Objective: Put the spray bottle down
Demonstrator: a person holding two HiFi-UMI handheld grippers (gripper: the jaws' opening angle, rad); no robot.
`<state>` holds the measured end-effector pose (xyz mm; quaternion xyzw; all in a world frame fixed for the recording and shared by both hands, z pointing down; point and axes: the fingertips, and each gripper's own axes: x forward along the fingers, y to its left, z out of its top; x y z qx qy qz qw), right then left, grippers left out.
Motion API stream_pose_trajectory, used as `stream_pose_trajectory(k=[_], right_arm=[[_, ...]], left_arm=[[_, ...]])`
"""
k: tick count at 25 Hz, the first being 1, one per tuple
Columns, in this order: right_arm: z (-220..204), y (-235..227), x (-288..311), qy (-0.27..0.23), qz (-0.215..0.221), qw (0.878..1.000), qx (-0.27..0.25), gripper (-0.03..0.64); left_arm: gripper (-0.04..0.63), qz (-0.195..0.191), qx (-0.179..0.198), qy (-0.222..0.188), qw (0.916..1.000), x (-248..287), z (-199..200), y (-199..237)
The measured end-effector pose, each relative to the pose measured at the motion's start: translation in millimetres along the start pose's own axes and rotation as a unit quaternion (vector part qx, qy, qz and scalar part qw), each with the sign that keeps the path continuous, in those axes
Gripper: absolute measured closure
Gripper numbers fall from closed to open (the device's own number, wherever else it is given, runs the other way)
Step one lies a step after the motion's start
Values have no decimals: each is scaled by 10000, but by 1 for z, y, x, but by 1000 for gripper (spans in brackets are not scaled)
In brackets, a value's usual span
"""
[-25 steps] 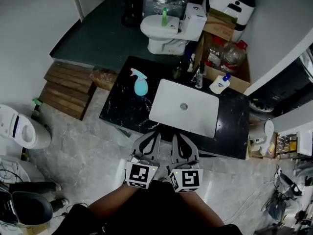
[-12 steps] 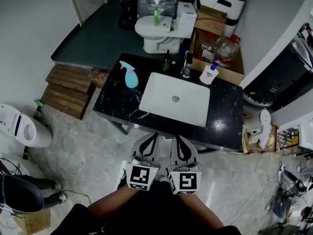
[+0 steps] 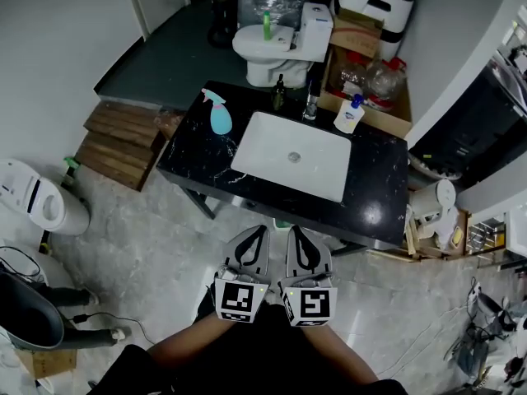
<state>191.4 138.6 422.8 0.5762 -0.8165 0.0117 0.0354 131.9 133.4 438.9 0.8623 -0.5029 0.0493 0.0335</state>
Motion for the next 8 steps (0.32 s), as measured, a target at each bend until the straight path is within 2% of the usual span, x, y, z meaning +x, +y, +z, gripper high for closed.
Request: stream_pose_trajectory(k=[8], right_arm=[[0, 9, -7, -25, 267, 9995, -150, 601]], left_arm=[[583, 170, 1, 23, 9999, -6, -2, -6]])
